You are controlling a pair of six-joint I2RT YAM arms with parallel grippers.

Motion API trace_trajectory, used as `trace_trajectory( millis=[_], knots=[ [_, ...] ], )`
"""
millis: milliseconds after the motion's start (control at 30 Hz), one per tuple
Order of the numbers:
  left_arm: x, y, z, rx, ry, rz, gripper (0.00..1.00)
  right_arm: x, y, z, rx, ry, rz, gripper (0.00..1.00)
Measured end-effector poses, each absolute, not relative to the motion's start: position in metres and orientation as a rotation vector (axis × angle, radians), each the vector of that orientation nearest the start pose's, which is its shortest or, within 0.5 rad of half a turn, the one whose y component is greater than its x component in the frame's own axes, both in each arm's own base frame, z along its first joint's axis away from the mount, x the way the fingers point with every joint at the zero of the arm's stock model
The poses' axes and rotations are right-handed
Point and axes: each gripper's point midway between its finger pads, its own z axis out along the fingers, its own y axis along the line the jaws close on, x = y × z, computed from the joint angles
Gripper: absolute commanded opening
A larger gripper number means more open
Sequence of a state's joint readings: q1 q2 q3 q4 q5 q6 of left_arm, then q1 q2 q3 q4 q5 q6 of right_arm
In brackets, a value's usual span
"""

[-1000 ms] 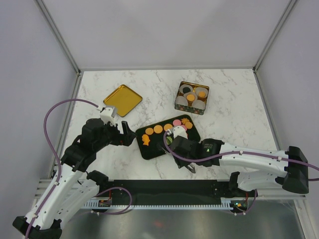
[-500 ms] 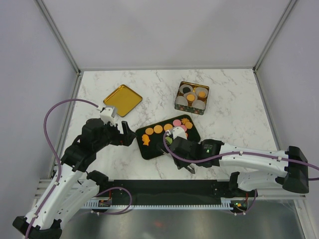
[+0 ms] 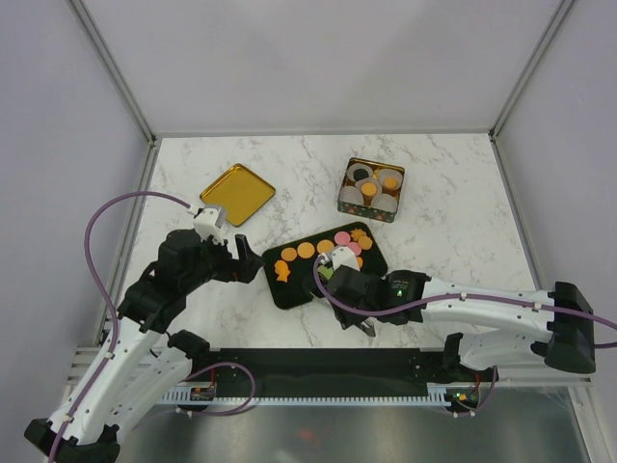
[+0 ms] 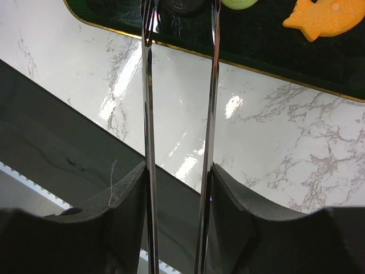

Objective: Pack the cookies

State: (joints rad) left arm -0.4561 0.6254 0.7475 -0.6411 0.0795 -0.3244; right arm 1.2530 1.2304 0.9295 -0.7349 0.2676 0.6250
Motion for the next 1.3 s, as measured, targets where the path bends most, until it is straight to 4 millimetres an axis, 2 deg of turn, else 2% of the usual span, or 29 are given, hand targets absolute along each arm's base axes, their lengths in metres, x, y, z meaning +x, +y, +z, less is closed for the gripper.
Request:
trace_trajectory(
  millis=[600,800,933,1033,1300],
  knots=[
    [0.201,-0.129,0.202,0.189,2.121,-0.552,1.0,0.116,0.268,0.107,-0.701,2.488,0.345,0.54],
    [0.201,-0.129,0.202,0.189,2.121,-0.552,1.0,0.119,0.267,0.107,-0.691,2.488,0.343,0.48],
    [0.201,-0.129,0.202,0.189,2.12,-0.552,1.0,0.121,0.267,0.106,-0.686,2.487,0.342,0.39],
    [0.2,-0.129,0.202,0.189,2.118,-0.553,1.0,0.122,0.267,0.106,-0.688,2.488,0.344,0.36],
    [0.2,-0.129,0.203,0.189,2.117,-0.553,1.0,0.13,0.267,0.113,-0.661,2.48,0.349,0.33]
  ],
)
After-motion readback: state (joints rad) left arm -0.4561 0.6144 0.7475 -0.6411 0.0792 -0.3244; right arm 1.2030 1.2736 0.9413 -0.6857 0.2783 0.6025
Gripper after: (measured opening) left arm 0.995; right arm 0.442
